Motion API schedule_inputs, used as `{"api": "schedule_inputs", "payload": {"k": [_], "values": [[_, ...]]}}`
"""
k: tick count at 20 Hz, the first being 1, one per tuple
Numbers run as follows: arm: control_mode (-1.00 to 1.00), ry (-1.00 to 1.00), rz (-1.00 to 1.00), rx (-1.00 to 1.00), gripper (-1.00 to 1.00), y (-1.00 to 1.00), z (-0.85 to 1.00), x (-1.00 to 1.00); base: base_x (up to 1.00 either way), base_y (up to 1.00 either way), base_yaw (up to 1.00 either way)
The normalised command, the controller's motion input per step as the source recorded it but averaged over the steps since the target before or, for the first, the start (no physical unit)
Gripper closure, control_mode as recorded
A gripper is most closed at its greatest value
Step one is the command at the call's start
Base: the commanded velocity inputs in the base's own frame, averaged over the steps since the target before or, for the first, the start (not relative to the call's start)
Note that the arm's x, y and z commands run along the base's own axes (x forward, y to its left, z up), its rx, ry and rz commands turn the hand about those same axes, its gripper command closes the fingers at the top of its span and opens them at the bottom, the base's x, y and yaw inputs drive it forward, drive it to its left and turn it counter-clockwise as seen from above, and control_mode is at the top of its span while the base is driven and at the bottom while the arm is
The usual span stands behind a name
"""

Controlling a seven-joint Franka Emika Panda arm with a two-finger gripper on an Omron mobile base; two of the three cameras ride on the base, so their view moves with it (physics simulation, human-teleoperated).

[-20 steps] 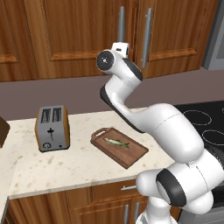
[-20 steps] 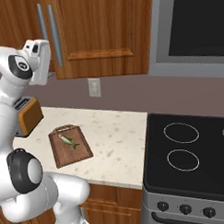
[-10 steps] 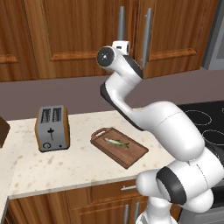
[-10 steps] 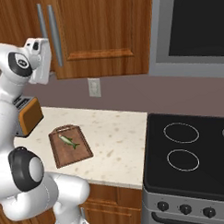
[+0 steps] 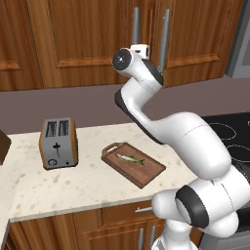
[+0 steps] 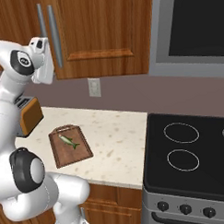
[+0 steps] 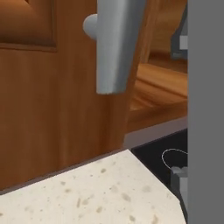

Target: Open the cabinet, retrieve the rolling pin, and place it next to the meat on the cutting board to prepare for tenderizing.

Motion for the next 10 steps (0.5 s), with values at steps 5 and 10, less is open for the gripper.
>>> {"api": "schedule_inputs", "payload": {"k": [5,10], "values": [[-1.0,0.0,-0.07,0.0,-1.0,-0.71,0.0,-0.34,0.0,0.0,0.0],[-1.0,0.0,-0.1,0.0,-1.0,-0.77,0.0,-0.65,0.0,0.0,0.0]]}}
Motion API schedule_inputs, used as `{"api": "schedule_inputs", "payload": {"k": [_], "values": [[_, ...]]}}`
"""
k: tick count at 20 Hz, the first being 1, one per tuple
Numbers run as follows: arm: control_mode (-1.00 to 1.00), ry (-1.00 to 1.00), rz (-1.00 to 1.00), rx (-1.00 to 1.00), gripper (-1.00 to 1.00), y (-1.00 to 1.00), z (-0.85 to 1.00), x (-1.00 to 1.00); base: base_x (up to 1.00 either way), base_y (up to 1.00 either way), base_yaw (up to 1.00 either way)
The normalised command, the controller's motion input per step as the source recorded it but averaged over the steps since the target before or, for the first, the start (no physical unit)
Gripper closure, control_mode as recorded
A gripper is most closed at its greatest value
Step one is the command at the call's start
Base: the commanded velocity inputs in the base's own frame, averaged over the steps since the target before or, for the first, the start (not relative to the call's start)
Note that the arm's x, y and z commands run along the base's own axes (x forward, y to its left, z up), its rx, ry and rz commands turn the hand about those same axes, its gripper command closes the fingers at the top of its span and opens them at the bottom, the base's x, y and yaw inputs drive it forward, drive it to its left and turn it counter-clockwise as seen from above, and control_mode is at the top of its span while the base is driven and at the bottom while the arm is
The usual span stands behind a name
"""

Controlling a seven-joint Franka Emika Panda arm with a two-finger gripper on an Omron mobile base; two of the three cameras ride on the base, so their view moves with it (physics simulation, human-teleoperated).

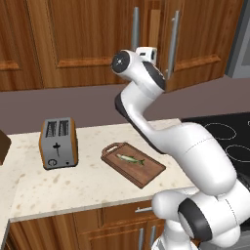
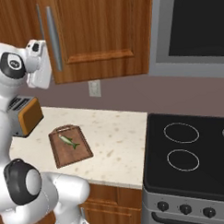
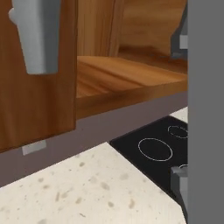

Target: Open the cabinet, retrieve the rolling pin, and place it next to the meat on the cutting board to prepare for tenderizing.

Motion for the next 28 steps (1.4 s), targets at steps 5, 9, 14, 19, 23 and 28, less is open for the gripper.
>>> {"api": "schedule_inputs", "payload": {"k": [5,9,14,19,23,28], "values": [[-1.0,-0.03,-0.12,0.0,-1.0,-0.8,0.0,-0.83,0.0,0.0,0.0],[-1.0,-0.01,-0.13,0.0,-1.0,-0.81,0.0,-0.82,0.0,0.0,0.0],[-1.0,0.0,-0.14,0.0,-1.0,-0.85,0.0,-0.8,0.0,0.0,0.0],[-1.0,0.0,-0.14,0.0,-1.0,-0.87,0.0,-0.79,0.0,0.0,0.0],[-1.0,0.0,-0.15,0.0,-1.0,-0.83,0.0,-0.71,0.0,0.0,0.0],[-1.0,0.0,-0.15,0.0,-1.0,-0.77,0.0,-0.54,0.0,0.0,0.0]]}}
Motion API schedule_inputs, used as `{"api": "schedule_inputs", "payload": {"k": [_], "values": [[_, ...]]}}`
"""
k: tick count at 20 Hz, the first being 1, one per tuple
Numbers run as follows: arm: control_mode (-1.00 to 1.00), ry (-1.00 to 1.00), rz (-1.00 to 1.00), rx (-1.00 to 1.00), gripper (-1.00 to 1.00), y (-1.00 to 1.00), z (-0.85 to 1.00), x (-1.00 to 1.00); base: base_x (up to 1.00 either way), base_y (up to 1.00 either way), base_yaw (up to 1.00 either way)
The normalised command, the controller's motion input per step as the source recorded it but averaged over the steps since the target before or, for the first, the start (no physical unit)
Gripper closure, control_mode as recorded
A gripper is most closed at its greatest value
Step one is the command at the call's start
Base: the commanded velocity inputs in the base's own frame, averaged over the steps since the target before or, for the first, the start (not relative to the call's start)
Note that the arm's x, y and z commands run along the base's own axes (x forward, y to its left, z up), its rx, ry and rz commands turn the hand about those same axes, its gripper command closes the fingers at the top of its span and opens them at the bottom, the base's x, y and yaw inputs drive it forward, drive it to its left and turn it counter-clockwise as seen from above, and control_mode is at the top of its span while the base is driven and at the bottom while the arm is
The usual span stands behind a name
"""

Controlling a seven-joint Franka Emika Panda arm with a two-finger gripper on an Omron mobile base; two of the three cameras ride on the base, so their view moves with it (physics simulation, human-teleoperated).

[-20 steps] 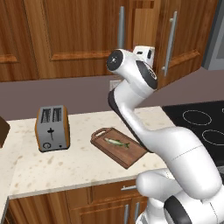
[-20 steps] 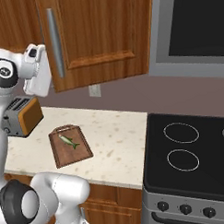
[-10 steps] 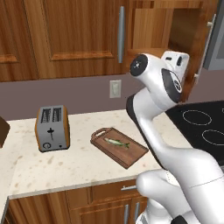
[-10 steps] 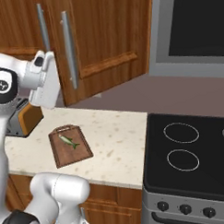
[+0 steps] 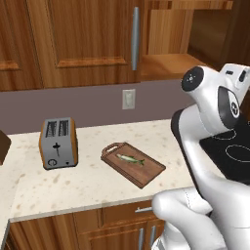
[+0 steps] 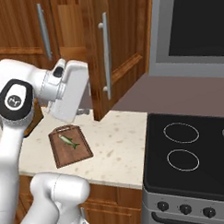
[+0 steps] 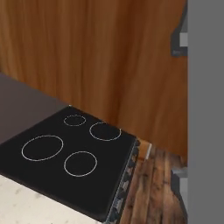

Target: Open the cabinet, retrieve the rolling pin, and place it next to the meat on the cutting board to prepare for tenderizing.

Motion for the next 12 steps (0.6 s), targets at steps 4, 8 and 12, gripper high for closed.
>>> {"api": "schedule_inputs", "payload": {"k": [4,8,12], "values": [[-1.0,0.0,-0.03,-0.01,-1.0,-0.4,-0.02,-0.12,0.0,0.0,0.0],[-1.0,-0.01,0.0,0.0,-1.0,0.03,-0.01,-0.19,0.0,0.0,0.0],[-1.0,-0.09,0.0,0.0,-1.0,0.48,0.0,-0.45,0.0,0.0,0.0]]}}
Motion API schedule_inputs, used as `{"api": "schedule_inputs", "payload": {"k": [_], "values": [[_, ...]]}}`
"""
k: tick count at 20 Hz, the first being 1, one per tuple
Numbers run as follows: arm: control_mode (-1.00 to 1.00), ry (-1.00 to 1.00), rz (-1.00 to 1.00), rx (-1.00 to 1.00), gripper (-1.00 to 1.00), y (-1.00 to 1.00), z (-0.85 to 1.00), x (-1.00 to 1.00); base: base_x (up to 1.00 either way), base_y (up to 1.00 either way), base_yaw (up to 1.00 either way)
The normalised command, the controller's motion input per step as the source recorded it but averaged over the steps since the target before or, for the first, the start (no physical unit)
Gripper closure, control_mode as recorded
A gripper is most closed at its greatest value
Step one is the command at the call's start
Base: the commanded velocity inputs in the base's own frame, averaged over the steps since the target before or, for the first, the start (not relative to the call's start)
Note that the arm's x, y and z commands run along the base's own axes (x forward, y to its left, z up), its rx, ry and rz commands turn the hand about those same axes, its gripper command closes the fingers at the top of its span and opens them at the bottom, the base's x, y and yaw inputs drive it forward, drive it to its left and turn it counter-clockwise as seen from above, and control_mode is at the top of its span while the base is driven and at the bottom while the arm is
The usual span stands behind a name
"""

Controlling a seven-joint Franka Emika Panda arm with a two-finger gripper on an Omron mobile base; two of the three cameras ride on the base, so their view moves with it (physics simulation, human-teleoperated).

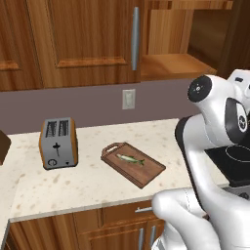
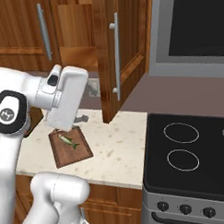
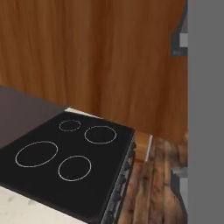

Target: Open the cabinet, retrieve the rolling pin, and place it next to the meat on the cutting board to prepare for tenderizing.

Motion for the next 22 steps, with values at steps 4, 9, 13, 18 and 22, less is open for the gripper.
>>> {"api": "schedule_inputs", "payload": {"k": [4,9,13,18,22], "values": [[-1.0,-0.15,0.0,0.0,-1.0,0.85,0.0,-0.44,0.0,0.0,0.0],[-1.0,-0.15,0.0,0.0,-1.0,0.91,0.0,-0.29,0.0,0.0,0.0],[-1.0,-0.2,0.0,0.03,-1.0,0.7,0.02,-0.11,0.0,0.0,0.0],[-1.0,-0.26,0.0,0.12,-1.0,0.41,0.04,-0.04,0.0,0.0,0.0],[-1.0,-0.29,0.0,0.18,-1.0,0.25,0.0,0.0,0.0,0.0,0.0]]}}
